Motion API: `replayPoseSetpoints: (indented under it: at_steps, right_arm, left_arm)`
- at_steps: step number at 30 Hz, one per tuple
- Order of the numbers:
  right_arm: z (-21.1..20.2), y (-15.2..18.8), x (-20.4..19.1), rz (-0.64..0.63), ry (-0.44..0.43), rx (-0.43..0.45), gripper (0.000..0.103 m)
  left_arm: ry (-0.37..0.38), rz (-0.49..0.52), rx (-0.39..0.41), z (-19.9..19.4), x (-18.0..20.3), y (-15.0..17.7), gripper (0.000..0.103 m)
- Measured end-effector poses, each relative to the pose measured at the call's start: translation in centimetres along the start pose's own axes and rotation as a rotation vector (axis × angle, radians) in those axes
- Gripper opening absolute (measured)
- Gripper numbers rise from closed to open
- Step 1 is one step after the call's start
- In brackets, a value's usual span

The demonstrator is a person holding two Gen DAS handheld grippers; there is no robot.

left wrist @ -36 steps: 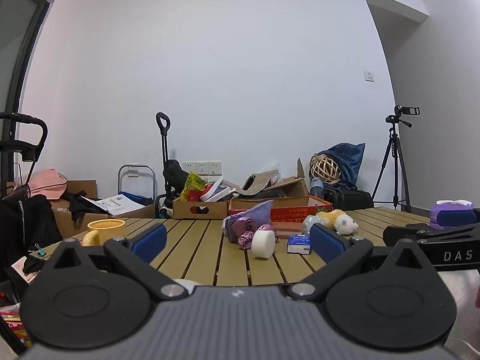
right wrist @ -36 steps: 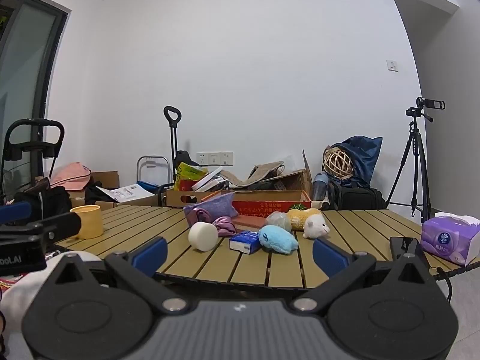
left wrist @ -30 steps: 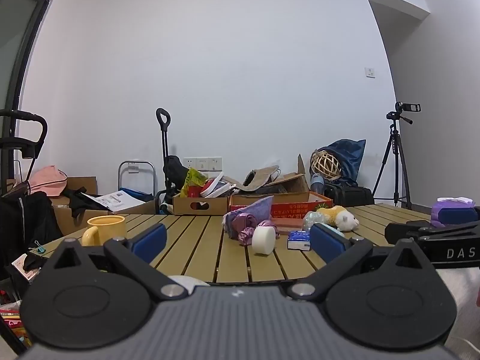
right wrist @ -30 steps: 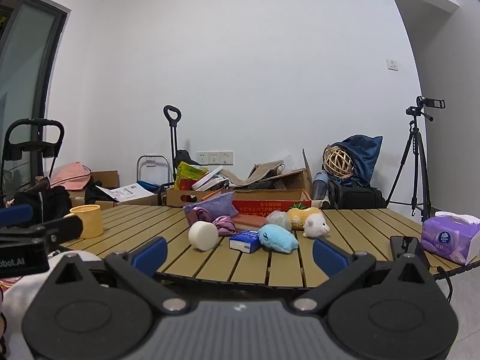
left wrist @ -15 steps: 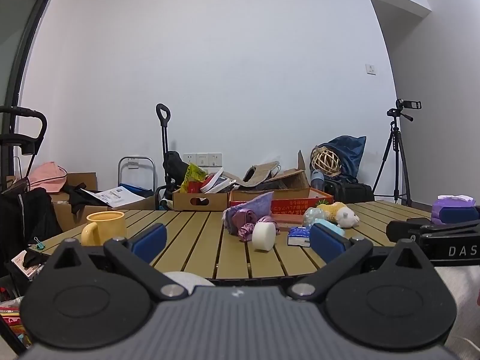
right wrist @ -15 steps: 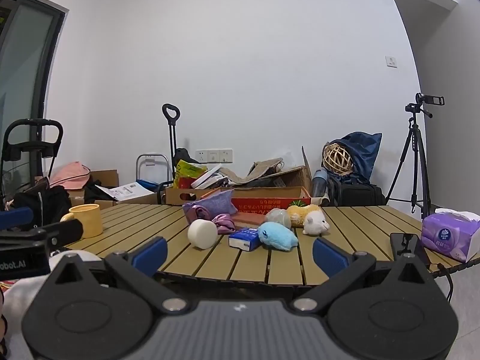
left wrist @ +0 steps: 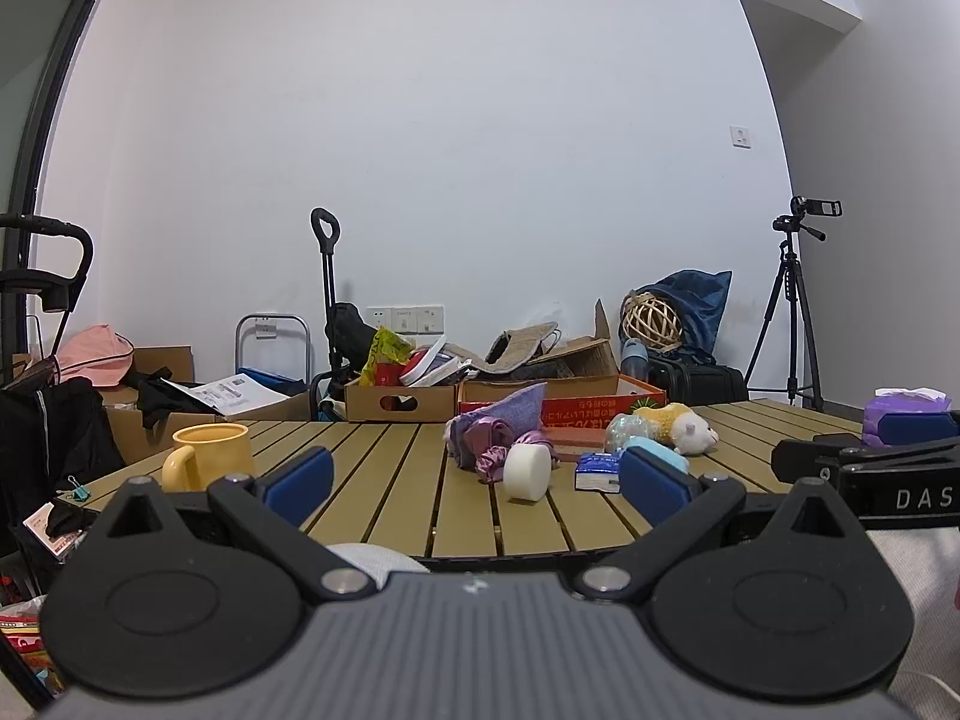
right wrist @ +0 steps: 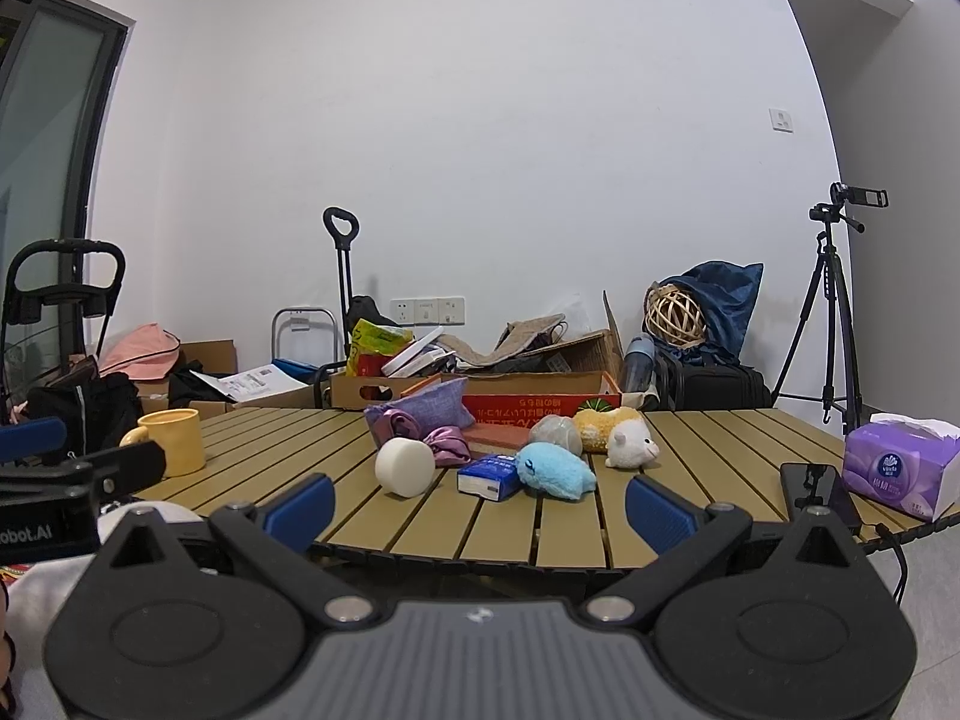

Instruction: Organize soft objects

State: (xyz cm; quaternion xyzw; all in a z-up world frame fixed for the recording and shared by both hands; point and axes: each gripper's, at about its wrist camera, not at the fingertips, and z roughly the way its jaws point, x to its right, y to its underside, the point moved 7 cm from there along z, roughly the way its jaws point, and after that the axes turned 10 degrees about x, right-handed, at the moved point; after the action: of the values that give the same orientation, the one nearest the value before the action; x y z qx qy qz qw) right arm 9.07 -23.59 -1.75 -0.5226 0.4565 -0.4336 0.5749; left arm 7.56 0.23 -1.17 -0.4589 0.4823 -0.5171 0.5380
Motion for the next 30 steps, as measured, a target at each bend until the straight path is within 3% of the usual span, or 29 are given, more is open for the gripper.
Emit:
replayPoseSetpoints:
  at_steps: [30]
  right_arm:
    - [0.15,0.1,0.07,0.008,0.001,-0.004,0.103]
  left_arm:
    - [0.0,0.003,-0.002,0.0,0.06,-0.23,0.103]
